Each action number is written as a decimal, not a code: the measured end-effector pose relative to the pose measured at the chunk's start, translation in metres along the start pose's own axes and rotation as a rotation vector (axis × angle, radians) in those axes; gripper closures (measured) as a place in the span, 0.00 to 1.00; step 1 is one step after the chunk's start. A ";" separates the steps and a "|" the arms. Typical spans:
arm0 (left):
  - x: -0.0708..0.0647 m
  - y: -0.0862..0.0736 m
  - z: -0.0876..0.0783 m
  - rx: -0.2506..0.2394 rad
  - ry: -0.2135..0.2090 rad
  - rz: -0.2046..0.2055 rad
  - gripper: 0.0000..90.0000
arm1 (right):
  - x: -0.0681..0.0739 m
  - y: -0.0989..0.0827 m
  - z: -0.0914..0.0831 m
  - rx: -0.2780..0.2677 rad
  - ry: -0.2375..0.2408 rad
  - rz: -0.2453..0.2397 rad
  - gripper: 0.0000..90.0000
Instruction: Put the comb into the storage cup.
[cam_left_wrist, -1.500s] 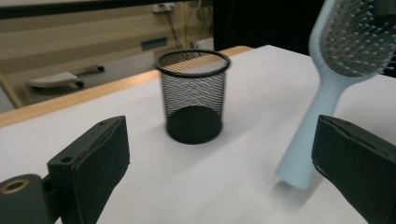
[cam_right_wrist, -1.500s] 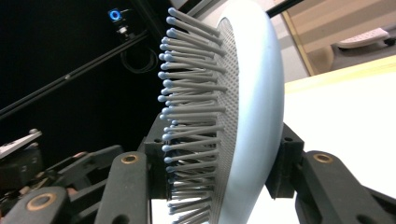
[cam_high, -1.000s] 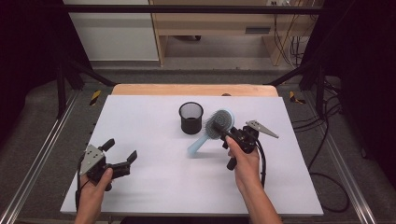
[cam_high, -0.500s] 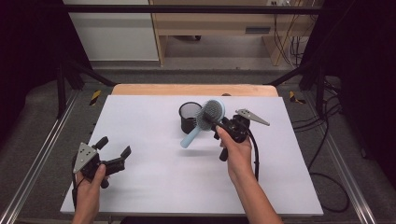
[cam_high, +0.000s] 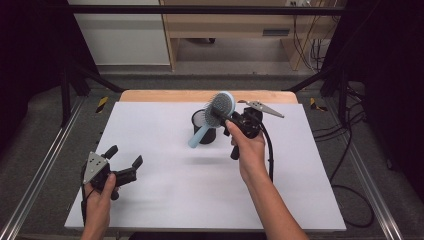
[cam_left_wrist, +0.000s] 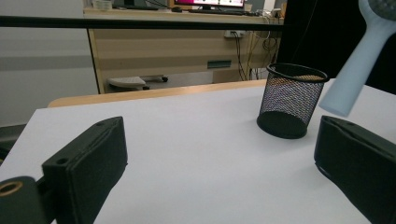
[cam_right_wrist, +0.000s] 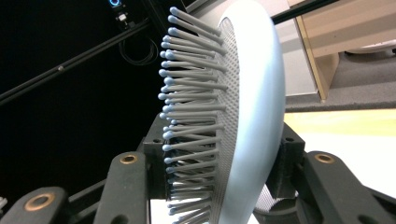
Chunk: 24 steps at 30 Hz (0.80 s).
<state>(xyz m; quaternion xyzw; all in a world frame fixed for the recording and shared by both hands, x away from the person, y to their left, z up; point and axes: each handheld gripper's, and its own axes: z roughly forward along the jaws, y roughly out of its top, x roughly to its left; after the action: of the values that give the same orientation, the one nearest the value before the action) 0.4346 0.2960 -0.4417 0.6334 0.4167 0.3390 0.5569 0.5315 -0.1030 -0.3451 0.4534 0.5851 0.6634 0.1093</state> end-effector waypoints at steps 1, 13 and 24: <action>0.000 0.000 0.000 -0.001 -0.001 -0.001 0.03 | 0.001 0.002 0.002 -0.001 -0.001 -0.007 0.58; 0.002 0.000 0.000 0.001 -0.002 -0.007 0.03 | 0.004 0.027 0.021 -0.024 -0.020 0.020 0.58; 0.003 0.001 -0.001 -0.011 -0.006 -0.003 0.02 | -0.003 0.040 0.032 -0.057 -0.039 0.046 0.58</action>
<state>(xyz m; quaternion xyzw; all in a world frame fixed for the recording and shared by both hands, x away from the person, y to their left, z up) 0.4346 0.2989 -0.4410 0.6309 0.4141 0.3384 0.5621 0.5714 -0.0948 -0.3148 0.4764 0.5530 0.6732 0.1182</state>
